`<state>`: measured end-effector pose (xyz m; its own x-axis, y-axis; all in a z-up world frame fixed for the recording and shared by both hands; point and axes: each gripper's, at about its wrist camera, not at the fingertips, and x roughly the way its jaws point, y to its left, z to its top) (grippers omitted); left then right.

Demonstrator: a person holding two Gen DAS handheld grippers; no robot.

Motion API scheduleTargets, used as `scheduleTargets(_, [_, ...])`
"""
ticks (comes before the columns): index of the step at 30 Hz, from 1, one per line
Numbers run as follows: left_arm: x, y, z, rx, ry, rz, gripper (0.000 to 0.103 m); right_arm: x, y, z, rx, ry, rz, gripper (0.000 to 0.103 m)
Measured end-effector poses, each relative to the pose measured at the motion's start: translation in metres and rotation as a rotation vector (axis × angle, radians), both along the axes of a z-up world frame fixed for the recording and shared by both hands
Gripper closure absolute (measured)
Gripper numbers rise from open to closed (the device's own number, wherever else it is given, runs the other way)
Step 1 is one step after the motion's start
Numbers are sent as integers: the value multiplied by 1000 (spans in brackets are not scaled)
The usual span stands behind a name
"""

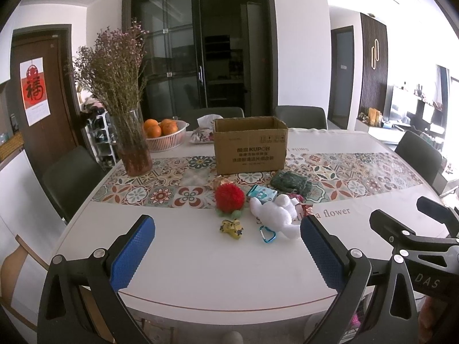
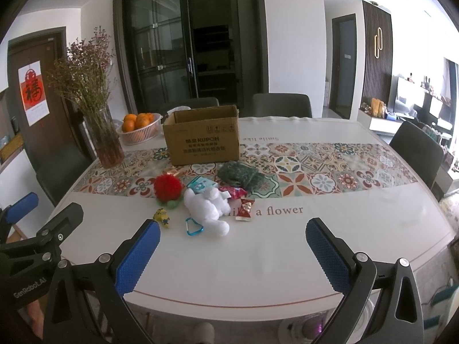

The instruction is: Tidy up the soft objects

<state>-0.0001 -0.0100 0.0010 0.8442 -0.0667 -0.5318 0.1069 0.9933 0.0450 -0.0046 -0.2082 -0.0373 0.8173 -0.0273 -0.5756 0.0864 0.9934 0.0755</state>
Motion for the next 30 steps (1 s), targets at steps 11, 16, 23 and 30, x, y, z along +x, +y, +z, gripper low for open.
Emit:
scheduleTargets(11, [5,1,-4,2,13,-7,0,10,4,-5,4,19,7,0])
scheduleTargets(16, [16,8,-11,8,34,-20,0,27,14,-14,5,50,22,0])
scheduleTargets(23, [50,20,-28,31,71,-54,0,63,31,-30,-9,100,41,0])
scheduleTargets(30, [90,30,-46,67,83,-138,0,104,43,-52,2,177,40,0])
